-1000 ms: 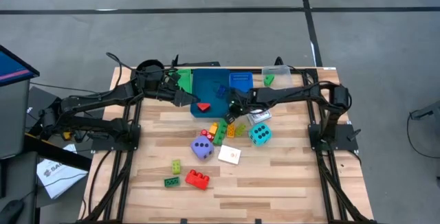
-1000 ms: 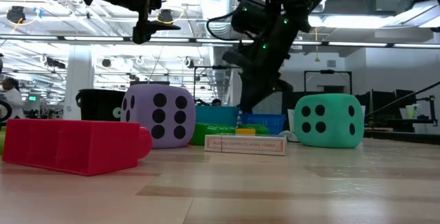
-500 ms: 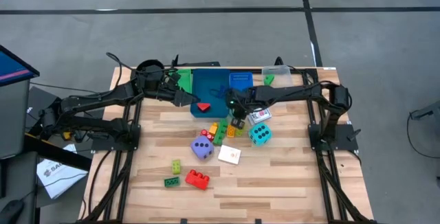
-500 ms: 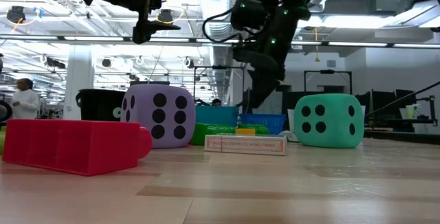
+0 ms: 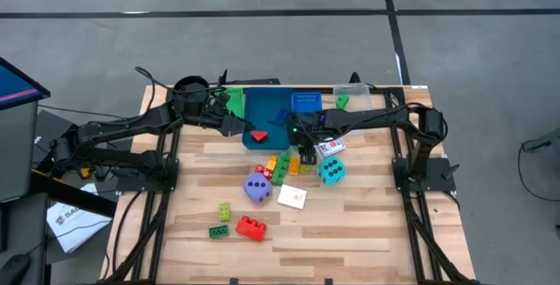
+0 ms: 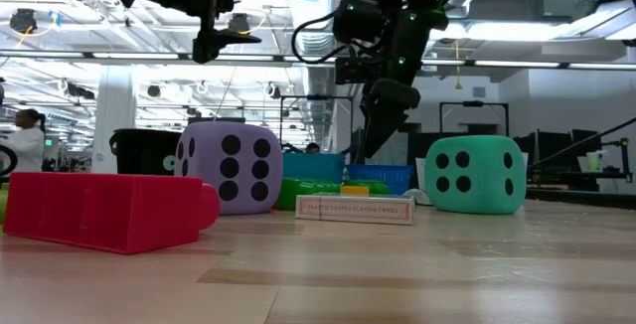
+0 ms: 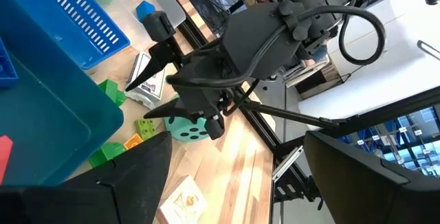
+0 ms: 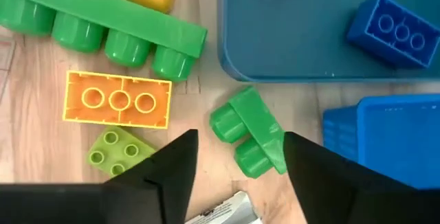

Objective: Pick & Place Toys
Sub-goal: Put the large green game piece into the transparent bin

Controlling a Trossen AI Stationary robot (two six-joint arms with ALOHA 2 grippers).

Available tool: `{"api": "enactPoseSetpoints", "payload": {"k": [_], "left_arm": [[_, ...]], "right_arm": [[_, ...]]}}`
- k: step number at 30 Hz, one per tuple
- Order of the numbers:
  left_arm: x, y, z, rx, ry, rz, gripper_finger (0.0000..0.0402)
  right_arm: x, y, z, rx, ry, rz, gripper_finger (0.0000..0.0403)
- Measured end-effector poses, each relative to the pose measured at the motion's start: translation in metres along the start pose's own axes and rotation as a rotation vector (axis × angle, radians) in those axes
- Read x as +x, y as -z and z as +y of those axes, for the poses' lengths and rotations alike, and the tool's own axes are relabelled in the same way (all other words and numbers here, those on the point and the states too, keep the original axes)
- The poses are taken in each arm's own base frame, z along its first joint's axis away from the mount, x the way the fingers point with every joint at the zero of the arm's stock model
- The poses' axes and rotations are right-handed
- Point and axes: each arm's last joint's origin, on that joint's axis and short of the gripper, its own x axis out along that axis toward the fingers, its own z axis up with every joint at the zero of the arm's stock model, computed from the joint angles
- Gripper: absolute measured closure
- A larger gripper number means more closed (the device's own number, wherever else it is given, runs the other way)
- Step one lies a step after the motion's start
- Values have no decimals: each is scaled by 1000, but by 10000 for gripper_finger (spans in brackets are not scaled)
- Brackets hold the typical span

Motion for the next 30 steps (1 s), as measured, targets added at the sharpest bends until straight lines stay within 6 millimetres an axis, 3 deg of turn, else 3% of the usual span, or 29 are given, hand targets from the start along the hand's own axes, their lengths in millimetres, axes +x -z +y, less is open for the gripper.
{"api": "enactPoseSetpoints", "payload": {"k": [7, 19, 30], "left_arm": [[0, 0, 0, 2, 0, 0, 78], [0, 0, 0, 2, 0, -1, 78], [0, 0, 0, 1, 0, -1, 78]], "right_arm": [[1, -2, -4, -50, -10, -28, 171], [3, 6, -33, 4, -27, -37, 181], [8, 3, -31, -72, -64, -69, 182]]}}
